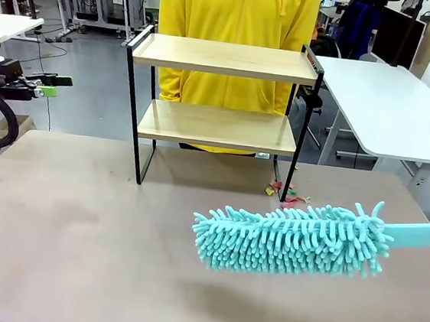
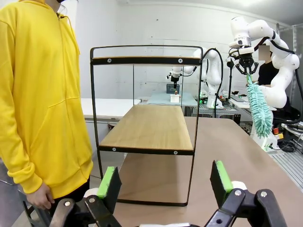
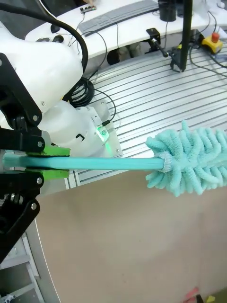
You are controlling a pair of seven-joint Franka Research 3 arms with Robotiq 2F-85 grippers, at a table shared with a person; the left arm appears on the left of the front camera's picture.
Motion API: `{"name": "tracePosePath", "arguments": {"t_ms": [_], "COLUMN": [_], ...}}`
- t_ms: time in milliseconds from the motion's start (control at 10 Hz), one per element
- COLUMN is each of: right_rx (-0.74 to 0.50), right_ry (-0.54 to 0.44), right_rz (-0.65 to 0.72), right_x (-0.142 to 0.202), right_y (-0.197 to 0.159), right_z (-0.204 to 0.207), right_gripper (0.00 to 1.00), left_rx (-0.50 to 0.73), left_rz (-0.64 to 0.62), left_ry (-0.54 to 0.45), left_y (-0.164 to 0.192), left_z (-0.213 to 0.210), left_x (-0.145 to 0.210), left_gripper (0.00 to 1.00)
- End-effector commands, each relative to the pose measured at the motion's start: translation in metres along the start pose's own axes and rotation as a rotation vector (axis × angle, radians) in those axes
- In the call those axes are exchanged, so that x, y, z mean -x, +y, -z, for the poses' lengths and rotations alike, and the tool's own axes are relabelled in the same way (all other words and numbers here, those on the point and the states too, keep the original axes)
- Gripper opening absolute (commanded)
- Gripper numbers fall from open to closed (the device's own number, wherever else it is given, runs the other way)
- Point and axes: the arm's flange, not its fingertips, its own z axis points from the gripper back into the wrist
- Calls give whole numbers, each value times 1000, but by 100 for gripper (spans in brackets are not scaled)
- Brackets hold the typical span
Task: Clean the shelf.
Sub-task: Hand the Duster back to the human.
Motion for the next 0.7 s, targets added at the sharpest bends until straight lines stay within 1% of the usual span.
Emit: {"name": "tracePosePath", "arguments": {"t_ms": [0,600], "right_rx": [-6,2], "right_ry": [-19,-8], "right_rz": [-3,2], "right_x": [2,1], "right_y": [4,2], "right_z": [1,-1], "right_gripper": [14,14], "left_rx": [3,0], "left_rz": [3,0], "left_ry": [-2,0], "left_y": [-3,0], "left_z": [0,0], "left_x": [-3,0], "left_gripper": [100,100]}}
